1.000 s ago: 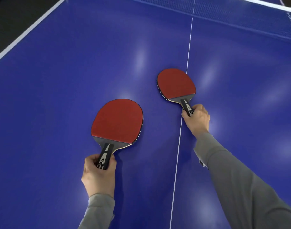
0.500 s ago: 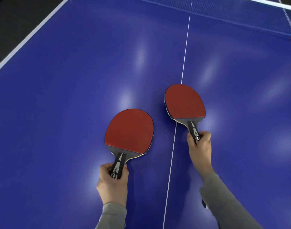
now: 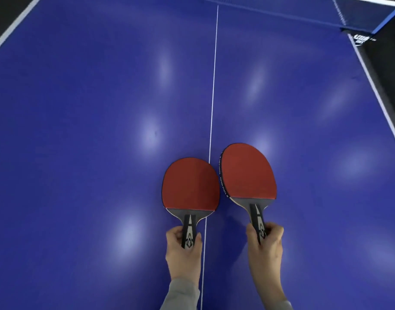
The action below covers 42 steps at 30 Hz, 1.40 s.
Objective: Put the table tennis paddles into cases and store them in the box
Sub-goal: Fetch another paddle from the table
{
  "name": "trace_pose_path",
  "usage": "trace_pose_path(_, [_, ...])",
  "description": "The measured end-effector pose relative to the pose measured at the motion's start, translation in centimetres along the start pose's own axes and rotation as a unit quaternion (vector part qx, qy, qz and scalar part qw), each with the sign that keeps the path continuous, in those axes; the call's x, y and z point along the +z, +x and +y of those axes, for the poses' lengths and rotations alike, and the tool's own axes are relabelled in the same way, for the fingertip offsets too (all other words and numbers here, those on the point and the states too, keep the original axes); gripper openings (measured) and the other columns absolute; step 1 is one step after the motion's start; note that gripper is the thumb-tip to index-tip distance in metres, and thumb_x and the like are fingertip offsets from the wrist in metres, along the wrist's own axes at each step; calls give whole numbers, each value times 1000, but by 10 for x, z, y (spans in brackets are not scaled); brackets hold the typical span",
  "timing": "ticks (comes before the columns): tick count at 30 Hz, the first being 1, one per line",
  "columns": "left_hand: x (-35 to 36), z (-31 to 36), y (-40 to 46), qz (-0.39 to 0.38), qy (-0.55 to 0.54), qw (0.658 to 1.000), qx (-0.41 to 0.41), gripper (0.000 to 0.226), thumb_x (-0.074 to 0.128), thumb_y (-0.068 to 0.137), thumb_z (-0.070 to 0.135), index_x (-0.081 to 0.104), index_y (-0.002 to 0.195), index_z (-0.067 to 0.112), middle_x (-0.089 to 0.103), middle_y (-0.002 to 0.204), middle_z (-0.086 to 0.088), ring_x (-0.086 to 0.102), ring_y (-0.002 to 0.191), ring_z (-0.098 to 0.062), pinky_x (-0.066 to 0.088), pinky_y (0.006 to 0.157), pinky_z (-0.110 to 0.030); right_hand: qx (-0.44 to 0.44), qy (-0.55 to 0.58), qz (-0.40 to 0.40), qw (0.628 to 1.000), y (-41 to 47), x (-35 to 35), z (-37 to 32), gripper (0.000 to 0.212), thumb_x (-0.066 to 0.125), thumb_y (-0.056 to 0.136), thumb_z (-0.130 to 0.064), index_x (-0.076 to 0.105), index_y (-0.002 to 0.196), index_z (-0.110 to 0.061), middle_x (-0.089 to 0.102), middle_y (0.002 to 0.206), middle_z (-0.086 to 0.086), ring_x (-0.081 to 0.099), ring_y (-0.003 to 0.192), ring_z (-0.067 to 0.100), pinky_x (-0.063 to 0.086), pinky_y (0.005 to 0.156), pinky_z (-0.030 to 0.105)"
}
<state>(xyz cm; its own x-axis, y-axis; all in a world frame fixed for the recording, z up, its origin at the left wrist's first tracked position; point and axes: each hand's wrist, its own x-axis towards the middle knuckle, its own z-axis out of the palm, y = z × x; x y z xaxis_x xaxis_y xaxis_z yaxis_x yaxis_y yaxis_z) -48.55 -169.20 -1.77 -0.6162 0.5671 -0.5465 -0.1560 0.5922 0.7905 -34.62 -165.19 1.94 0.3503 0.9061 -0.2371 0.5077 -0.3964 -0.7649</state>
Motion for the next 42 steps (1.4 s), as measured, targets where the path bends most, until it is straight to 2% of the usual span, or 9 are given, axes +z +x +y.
trace_pose_path(3, [-4,-8,0,-77,-1,997,10,43,78,73,8,52,97,33,65,89,12,61,79,5,43,63,-2,-1,6,2,1000,-12,4,-5,24,61,87,-24,37,88,-19,51,84,7,48,76,29,40,64,37])
trace_pose_path(7, [-18,-16,8,-205,-34,978,-9,55,75,72,-6,52,106,31,65,105,4,65,93,-12,51,74,-17,-10,4,0,1000,-29,18,-14,27,63,87,-23,38,91,-17,49,87,0,48,82,26,41,68,38])
trace_pose_path(9, [-28,-20,14,-250,-52,966,-28,60,73,72,-10,52,112,29,63,114,3,65,100,-14,51,84,-24,-12,5,-4,1000,-40,29,-17,27,64,86,-23,39,91,-17,49,87,-1,48,84,24,43,70,40])
trace_pose_path(14, [-43,-24,27,-328,-114,936,-63,65,70,68,-13,54,122,21,62,125,-3,65,107,-14,54,83,-26,-9,1,-13,1000,-66,58,-17,25,64,85,-25,41,89,-17,48,85,-7,46,83,18,44,77,42])
trace_pose_path(17, [-46,-23,30,-357,-148,919,-80,74,69,60,-11,52,127,15,62,126,-7,61,114,-24,51,95,-39,-8,-9,-21,1000,-74,72,-15,26,65,85,-25,40,89,-20,47,85,-11,45,84,16,44,81,41])
trace_pose_path(24, [-48,-24,31,-375,-154,910,-84,78,64,56,-15,53,126,16,64,123,-5,62,113,-17,52,90,-36,-44,-109,-43,992,-73,81,-4,33,66,82,-42,40,90,-23,46,87,-13,43,86,11,26,79,24])
trace_pose_path(36, [-48,-22,25,-367,-166,911,-87,84,62,55,-16,49,132,14,58,129,-11,59,115,-24,53,84,-38,-75,-147,-78,983,-64,77,5,40,67,77,-51,50,94,-20,50,91,-11,44,89,12,30,81,25])
trace_pose_path(38, [-47,-21,24,-361,-164,914,-90,83,65,56,-15,49,132,16,58,131,-10,58,117,-24,52,88,-38,-84,-150,-86,981,-62,74,6,40,66,78,-53,51,95,-20,49,91,-12,45,90,11,29,81,25])
trace_pose_path(42, [-47,-16,19,-353,-126,924,-73,83,74,54,-7,49,127,23,58,130,-2,59,116,-14,49,91,-26,-94,-122,-90,984,-53,59,10,35,63,82,-51,56,101,-22,52,94,-13,47,92,8,29,83,25])
